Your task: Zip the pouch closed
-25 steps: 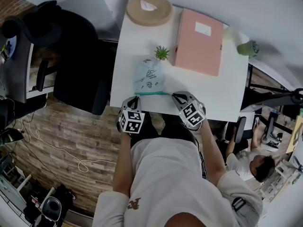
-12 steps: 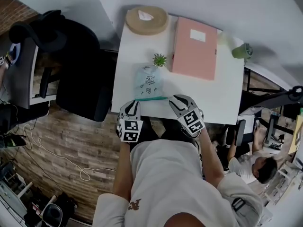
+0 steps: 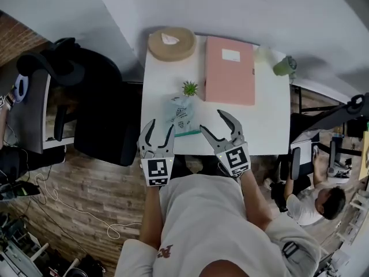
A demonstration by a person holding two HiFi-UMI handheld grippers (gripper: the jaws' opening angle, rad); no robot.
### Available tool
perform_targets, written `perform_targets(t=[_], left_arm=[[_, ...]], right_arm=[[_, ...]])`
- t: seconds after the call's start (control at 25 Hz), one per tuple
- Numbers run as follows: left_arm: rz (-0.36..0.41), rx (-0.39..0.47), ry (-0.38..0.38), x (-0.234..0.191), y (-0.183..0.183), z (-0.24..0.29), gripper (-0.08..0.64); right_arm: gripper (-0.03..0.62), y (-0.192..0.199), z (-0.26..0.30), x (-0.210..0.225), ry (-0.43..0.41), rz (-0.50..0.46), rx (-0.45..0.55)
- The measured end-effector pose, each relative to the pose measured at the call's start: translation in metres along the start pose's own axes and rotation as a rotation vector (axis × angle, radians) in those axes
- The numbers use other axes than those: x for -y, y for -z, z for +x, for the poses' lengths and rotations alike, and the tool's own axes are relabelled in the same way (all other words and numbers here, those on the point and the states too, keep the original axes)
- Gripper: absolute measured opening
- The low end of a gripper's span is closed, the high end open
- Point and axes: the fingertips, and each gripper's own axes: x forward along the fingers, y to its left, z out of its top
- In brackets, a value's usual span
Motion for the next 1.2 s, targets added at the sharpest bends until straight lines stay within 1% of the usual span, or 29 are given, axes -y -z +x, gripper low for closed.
perform_targets(t=[0.08, 0.16, 0.28, 0.36, 0.52, 0.88, 1.04, 1.2], left_arm=[[0.011, 0.046, 0.001, -0.006, -0.02, 0.001, 0.275], [0.021, 0.095, 0.002, -0.01, -0.038, 0.001, 0.316], [0.039, 0.142, 0.01, -0.011, -0.054, 0.004, 0.344], [0.042, 0.154, 0.027, -0.009, -0.058, 0.006, 0.345], [0.042, 0.168, 0.061, -0.011, -0.062, 0.01, 0.345], [0.059, 0.22, 0.138, -0.03, -0.077, 0.018, 0.341], [0.071, 0.232, 0.171, -0.035, -0.078, 0.024, 0.334], [0.083, 0.241, 0.186, -0.041, -0.077, 0.029, 0.328]], right_arm=[[0.324, -0.022, -0.001, 0.004, 0.028, -0.007, 0.047], [0.356, -0.038, -0.004, 0.009, 0.07, 0.005, 0.09], [0.354, -0.054, -0.009, 0.017, 0.141, 0.018, 0.135], [0.354, -0.06, -0.012, 0.02, 0.175, 0.029, 0.154], [0.353, -0.057, -0.012, 0.025, 0.228, 0.063, 0.139], [0.353, -0.075, -0.004, 0.03, 0.35, 0.052, 0.154], [0.353, -0.076, 0.0, 0.03, 0.392, 0.062, 0.152], [0.353, -0.075, 0.005, 0.029, 0.417, 0.067, 0.153]])
